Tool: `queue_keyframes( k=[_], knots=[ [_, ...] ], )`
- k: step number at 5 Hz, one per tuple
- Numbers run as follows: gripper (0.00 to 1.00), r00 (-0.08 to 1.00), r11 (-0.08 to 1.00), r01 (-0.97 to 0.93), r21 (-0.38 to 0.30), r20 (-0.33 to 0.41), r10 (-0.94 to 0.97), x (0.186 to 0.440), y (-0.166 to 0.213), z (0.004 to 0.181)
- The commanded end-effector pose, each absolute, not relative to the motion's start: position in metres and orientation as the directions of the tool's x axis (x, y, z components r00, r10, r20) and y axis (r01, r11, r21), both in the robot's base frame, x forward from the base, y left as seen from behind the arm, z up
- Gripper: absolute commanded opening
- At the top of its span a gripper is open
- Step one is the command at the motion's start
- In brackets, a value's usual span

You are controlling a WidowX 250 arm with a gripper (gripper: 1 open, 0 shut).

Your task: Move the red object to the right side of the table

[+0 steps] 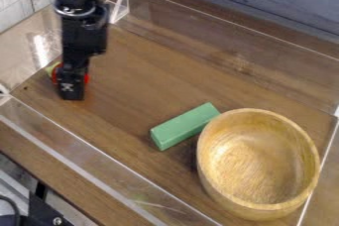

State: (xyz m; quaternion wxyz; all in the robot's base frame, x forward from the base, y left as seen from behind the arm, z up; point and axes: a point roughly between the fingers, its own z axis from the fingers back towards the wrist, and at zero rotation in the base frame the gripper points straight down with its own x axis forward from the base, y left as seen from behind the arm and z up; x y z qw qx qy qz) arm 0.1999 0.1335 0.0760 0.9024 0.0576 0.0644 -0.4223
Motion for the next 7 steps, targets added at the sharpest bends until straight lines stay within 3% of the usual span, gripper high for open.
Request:
queue_keyframes(
  k=[1, 3, 5, 6, 7],
  knots=[
    [1.00, 0.658, 0.649, 0.753, 0.109, -0.142, -0.739, 0.204, 0.160, 0.088],
    [1.00, 0.716, 0.707, 0.698, 0.114, -0.080, -0.693, 0.223, 0.189, 0.055],
    [1.00, 0.778, 0.777, 0.628, 0.047, -0.007, -0.628, 0.232, 0.199, 0.046],
    [0.00, 0.794, 0.794, 0.607, 0.006, 0.022, -0.607, 0.231, 0.200, 0.041],
    [0.00, 0.810, 0.809, 0.587, -0.037, 0.046, -0.585, 0.229, 0.201, 0.036]
  ],
)
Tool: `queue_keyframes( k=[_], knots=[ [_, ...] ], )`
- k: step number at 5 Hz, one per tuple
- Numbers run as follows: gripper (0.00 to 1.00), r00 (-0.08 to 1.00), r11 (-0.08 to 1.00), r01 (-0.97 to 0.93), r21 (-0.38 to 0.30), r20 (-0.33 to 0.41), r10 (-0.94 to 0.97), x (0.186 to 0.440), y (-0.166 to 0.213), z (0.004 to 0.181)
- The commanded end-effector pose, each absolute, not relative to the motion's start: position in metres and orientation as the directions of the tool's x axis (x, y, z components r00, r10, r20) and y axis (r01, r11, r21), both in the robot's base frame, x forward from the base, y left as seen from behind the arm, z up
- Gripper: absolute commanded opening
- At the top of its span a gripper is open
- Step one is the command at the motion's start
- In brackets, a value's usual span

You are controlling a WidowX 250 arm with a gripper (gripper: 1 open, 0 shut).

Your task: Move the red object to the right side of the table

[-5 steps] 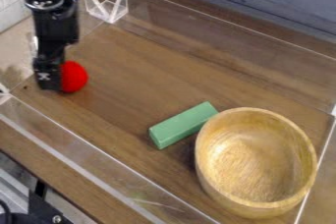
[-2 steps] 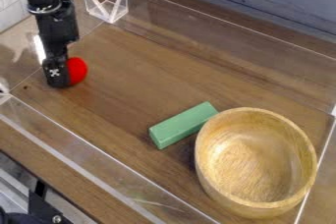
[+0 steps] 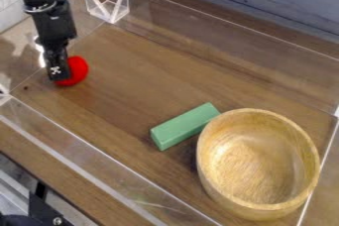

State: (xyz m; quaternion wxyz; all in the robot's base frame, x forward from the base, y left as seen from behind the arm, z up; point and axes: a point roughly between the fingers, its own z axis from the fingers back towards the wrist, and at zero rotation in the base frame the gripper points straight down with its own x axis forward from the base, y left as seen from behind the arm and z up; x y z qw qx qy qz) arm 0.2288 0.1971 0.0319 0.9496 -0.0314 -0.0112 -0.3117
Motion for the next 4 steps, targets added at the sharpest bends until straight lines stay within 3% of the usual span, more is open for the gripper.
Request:
queue_keyframes(
  k=[1, 3, 4],
  knots=[
    [0.00, 0.826, 0.818, 0.564, -0.117, 0.084, -0.557, 0.224, 0.196, 0.035],
    [0.00, 0.816, 0.771, 0.577, -0.269, 0.143, -0.560, 0.212, 0.189, 0.050],
    [0.00, 0.822, 0.754, 0.567, -0.332, 0.167, -0.544, 0.211, 0.183, 0.047]
  ],
)
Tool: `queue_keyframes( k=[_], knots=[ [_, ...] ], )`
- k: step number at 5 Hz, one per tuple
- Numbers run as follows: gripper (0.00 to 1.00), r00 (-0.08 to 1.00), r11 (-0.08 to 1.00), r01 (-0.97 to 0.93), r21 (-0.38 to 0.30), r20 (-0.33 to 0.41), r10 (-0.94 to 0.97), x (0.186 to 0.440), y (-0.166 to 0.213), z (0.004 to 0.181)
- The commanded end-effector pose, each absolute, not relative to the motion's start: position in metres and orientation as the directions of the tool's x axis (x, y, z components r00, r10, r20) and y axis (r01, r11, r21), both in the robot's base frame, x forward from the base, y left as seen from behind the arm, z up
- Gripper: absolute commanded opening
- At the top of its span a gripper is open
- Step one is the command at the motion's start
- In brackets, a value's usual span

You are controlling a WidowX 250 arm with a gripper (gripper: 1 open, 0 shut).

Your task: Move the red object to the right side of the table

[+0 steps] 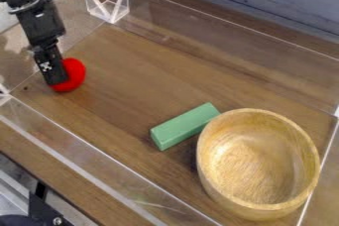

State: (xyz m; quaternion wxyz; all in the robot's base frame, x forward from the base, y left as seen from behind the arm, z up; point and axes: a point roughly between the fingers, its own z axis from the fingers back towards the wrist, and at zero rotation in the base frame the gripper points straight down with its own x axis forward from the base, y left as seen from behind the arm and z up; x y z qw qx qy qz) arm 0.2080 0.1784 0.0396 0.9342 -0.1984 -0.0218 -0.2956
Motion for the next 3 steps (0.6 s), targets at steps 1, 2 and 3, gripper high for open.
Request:
queue_keyframes(
  k=[1, 2, 3],
  knots=[
    [0.00, 0.827, 0.737, 0.558, -0.381, 0.183, -0.531, 0.213, 0.179, 0.041],
    [0.00, 0.862, 0.772, 0.506, -0.385, 0.186, -0.472, 0.217, 0.190, 0.037],
    [0.00, 0.862, 0.770, 0.505, -0.389, 0.188, -0.471, 0.219, 0.185, 0.030]
  ],
)
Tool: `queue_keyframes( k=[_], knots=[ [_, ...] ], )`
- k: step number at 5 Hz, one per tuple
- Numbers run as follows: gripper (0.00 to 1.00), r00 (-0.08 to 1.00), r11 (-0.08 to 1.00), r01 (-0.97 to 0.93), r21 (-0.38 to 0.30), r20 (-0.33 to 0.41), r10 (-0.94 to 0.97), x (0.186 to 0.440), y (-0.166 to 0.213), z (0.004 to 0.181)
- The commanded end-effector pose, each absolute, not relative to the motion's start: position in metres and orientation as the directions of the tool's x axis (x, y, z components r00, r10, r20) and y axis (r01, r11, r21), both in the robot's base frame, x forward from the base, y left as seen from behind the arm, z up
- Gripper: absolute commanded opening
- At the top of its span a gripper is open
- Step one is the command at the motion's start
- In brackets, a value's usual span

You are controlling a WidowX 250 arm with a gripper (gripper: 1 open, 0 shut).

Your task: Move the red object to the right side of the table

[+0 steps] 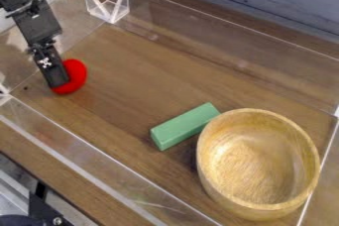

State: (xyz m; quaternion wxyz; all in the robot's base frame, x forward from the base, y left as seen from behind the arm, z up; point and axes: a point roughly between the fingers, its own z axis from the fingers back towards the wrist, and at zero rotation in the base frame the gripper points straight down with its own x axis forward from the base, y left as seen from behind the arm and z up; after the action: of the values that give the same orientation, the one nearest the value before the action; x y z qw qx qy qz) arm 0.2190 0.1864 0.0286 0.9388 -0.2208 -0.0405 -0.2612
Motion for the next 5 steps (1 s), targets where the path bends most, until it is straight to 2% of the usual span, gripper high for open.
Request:
queue_keyframes(
  k=[1, 3, 5],
  knots=[
    [0.00, 0.863, 0.769, 0.504, -0.394, 0.192, -0.467, 0.222, 0.181, 0.025],
    [0.00, 0.868, 0.770, 0.496, -0.401, 0.203, -0.453, 0.237, 0.144, 0.028],
    [0.00, 0.860, 0.761, 0.510, -0.401, 0.218, -0.461, 0.238, 0.130, 0.039]
  ],
)
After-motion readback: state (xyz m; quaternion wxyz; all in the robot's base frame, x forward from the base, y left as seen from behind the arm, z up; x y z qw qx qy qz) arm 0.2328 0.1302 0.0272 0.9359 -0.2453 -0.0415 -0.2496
